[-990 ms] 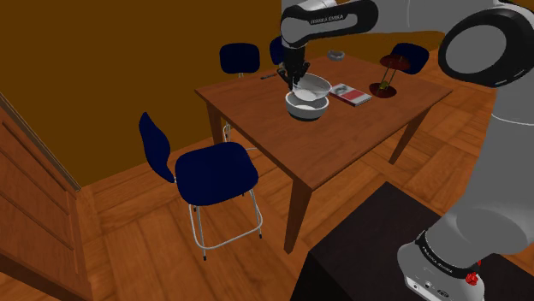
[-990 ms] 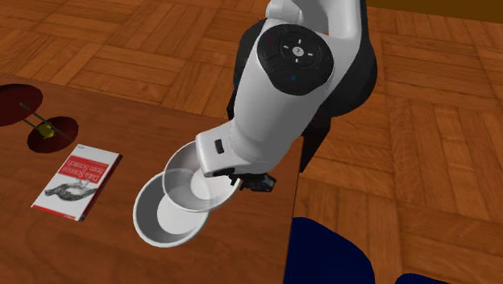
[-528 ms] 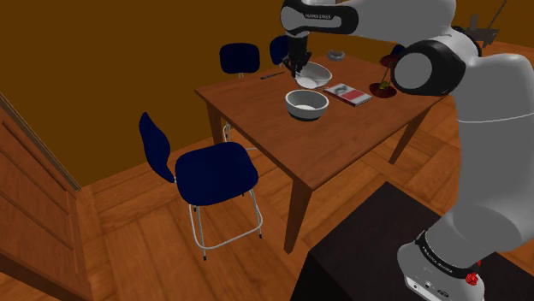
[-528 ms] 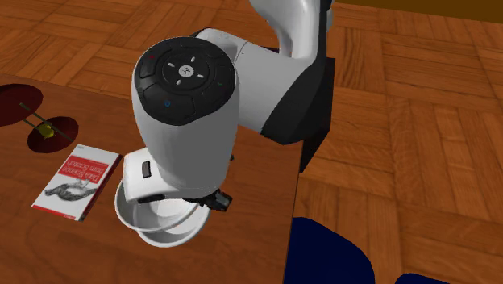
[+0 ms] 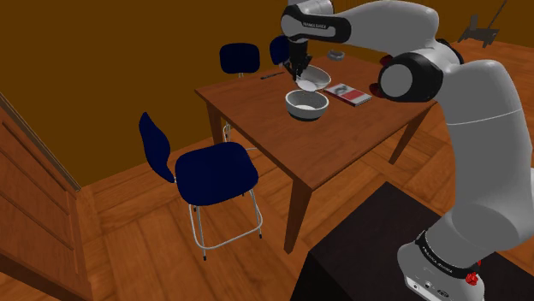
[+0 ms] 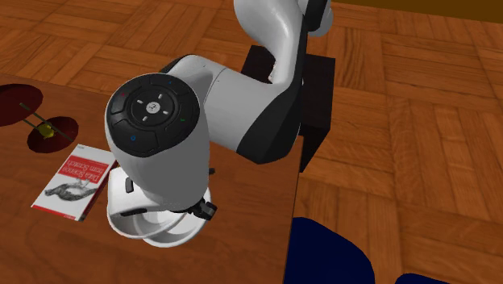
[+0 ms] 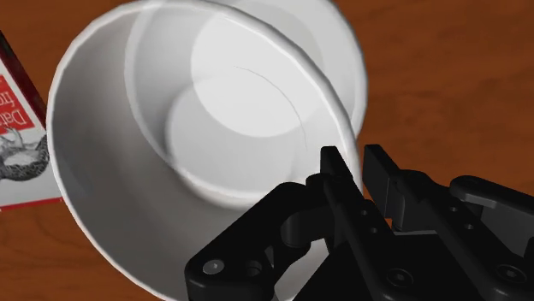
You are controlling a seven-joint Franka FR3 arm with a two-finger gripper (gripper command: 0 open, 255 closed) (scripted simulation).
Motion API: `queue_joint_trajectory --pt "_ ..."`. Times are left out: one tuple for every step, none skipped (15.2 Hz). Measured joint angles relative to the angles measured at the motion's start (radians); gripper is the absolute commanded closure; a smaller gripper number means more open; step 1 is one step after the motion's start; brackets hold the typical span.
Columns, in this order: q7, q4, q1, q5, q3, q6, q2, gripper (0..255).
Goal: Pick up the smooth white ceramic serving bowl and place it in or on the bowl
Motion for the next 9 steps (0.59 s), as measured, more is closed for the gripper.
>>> queue_joint_trajectory --pt "0.002 -0.016 -0.001 0.0 0.0 0.013 -0.002 255" --pt "0.005 -0.028 0.0 -0.001 0.0 0.025 -0.003 255" --pt "0.009 -0.059 -0.001 -0.002 0.0 0.045 -0.012 255" --pt "0.012 -0.086 -0.001 -0.002 0.001 0.064 -0.021 255" --pt "0.015 -0.1 -0.002 -0.003 0.001 0.079 -0.021 255" --pt "0.019 -0.127 -0.001 -0.004 0.001 0.097 -0.028 255" --pt "0.021 -0.145 -0.003 -0.004 0.001 0.113 -0.031 255" --pt "0.022 -0.145 -0.002 -0.005 0.001 0.119 -0.024 255" --pt "0.024 -0.162 -0.003 -0.006 0.001 0.134 -0.026 255"
